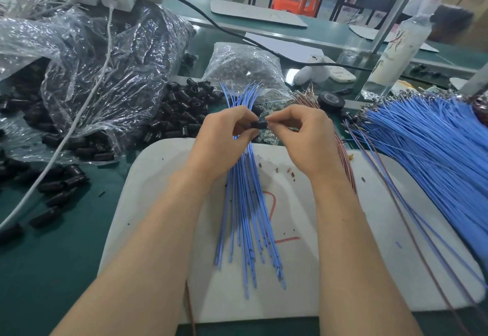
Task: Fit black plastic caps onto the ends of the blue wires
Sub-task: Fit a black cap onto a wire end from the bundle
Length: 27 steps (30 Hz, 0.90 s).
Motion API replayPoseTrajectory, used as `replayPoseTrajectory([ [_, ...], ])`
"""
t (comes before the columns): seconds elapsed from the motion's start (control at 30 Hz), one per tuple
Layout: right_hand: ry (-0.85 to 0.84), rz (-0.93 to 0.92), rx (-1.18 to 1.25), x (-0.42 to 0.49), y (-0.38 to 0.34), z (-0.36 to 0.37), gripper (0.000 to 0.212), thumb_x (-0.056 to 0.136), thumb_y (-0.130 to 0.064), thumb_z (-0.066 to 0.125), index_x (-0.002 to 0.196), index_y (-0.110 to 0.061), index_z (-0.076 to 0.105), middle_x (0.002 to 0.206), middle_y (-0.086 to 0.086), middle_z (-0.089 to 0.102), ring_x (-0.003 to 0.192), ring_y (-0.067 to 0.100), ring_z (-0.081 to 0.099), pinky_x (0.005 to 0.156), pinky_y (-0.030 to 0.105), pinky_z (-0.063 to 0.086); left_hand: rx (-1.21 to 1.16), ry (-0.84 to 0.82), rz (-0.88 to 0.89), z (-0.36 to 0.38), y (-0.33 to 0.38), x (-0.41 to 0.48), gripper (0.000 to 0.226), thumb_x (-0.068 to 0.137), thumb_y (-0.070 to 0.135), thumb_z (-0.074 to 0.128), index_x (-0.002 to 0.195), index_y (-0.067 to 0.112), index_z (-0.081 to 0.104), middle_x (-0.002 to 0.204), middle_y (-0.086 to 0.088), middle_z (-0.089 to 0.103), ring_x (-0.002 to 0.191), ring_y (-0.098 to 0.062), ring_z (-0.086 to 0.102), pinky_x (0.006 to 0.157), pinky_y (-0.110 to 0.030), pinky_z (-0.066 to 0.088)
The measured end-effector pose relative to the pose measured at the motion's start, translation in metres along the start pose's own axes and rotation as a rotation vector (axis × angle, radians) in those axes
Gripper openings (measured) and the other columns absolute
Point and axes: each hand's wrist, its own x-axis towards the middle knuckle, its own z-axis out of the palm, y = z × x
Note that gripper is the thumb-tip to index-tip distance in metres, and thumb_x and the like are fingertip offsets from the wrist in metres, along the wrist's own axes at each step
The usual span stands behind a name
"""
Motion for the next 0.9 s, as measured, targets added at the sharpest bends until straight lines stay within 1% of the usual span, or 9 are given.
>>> replayPoseTrajectory([
  [0.03, -0.012, 0.007, 0.025, 0.000, 0.001, -0.001, 0.011, 0.083, -0.006, 0.070, 0.085, -0.016, 0.074, 0.076, -0.008, 0.069, 0.072, -0.002, 0.064, 0.070, 0.009, 0.047, -0.002, 0.001, 0.005, 0.000, 0.000, 0.000, 0.011, 0.083, 0.004, 0.067, 0.093, 0.009, 0.068, 0.071, 0.019, 0.059, 0.063, 0.013, 0.052, 0.066, -0.002, 0.036],
  [0.1, -0.020, 0.025, 0.066, 0.000, 0.004, -0.001, 0.011, 0.082, -0.006, 0.071, 0.085, -0.016, 0.074, 0.076, -0.008, 0.069, 0.071, -0.002, 0.064, 0.070, 0.010, 0.048, 0.006, -0.005, 0.004, -0.001, 0.001, 0.000, 0.011, 0.083, 0.005, 0.067, 0.093, 0.010, 0.068, 0.071, 0.017, 0.060, 0.063, 0.011, 0.052, 0.066, -0.003, 0.037],
  [0.23, -0.022, 0.057, 0.131, 0.000, 0.005, 0.003, 0.013, 0.083, -0.005, 0.069, 0.085, -0.017, 0.073, 0.079, -0.007, 0.070, 0.075, 0.001, 0.066, 0.075, 0.015, 0.051, 0.036, -0.031, -0.008, 0.001, 0.000, -0.001, 0.011, 0.084, 0.009, 0.067, 0.095, 0.013, 0.068, 0.076, 0.002, 0.065, 0.065, -0.007, 0.054, 0.067, -0.016, 0.043],
  [0.3, -0.021, 0.045, 0.148, 0.000, 0.004, 0.006, 0.014, 0.085, -0.003, 0.066, 0.086, -0.017, 0.071, 0.081, -0.007, 0.070, 0.077, 0.001, 0.066, 0.076, 0.015, 0.050, 0.049, -0.050, -0.025, 0.002, 0.000, 0.000, 0.013, 0.084, 0.013, 0.068, 0.097, 0.015, 0.068, 0.077, 0.000, 0.066, 0.068, -0.012, 0.055, 0.068, -0.017, 0.043],
  [0.4, -0.002, 0.018, 0.153, 0.000, 0.002, 0.006, 0.013, 0.086, -0.003, 0.065, 0.089, -0.014, 0.071, 0.083, -0.006, 0.070, 0.079, 0.002, 0.065, 0.077, 0.015, 0.051, 0.061, -0.033, -0.057, 0.002, 0.000, 0.001, 0.011, 0.086, 0.015, 0.067, 0.097, 0.016, 0.067, 0.074, 0.008, 0.065, 0.070, -0.010, 0.059, 0.073, -0.023, 0.049],
  [0.5, 0.027, 0.025, 0.185, 0.000, -0.002, 0.006, 0.014, 0.086, -0.003, 0.065, 0.092, -0.015, 0.071, 0.086, -0.006, 0.070, 0.083, 0.005, 0.066, 0.081, 0.016, 0.052, 0.018, 0.051, -0.091, 0.000, -0.001, 0.001, 0.008, 0.086, 0.010, 0.066, 0.092, 0.015, 0.065, 0.074, 0.016, 0.063, 0.076, -0.011, 0.064, 0.079, -0.029, 0.052],
  [0.67, 0.003, 0.029, 0.174, -0.002, -0.009, 0.009, 0.012, 0.086, -0.004, 0.066, 0.097, -0.010, 0.069, 0.087, -0.003, 0.069, 0.082, 0.007, 0.065, 0.082, 0.019, 0.052, -0.073, 0.100, -0.082, 0.000, -0.001, 0.002, 0.012, 0.085, 0.004, 0.065, 0.091, 0.014, 0.063, 0.076, 0.015, 0.063, 0.082, -0.011, 0.066, 0.082, -0.020, 0.051],
  [0.77, 0.011, 0.008, 0.163, -0.003, -0.011, 0.010, 0.009, 0.086, -0.008, 0.067, 0.095, -0.008, 0.069, 0.086, 0.000, 0.070, 0.081, 0.010, 0.066, 0.081, 0.023, 0.053, -0.085, 0.105, -0.074, 0.001, -0.002, 0.002, 0.016, 0.085, 0.003, 0.064, 0.089, 0.018, 0.061, 0.077, 0.015, 0.064, 0.081, -0.011, 0.066, 0.082, -0.020, 0.052],
  [0.9, 0.009, -0.009, 0.113, -0.004, -0.012, 0.011, 0.005, 0.086, -0.011, 0.068, 0.091, -0.011, 0.069, 0.080, -0.006, 0.068, 0.076, 0.004, 0.064, 0.076, 0.015, 0.051, -0.090, 0.095, -0.064, 0.002, -0.003, 0.001, 0.017, 0.086, 0.003, 0.063, 0.089, 0.019, 0.062, 0.077, 0.016, 0.064, 0.080, -0.008, 0.066, 0.081, -0.019, 0.052],
])
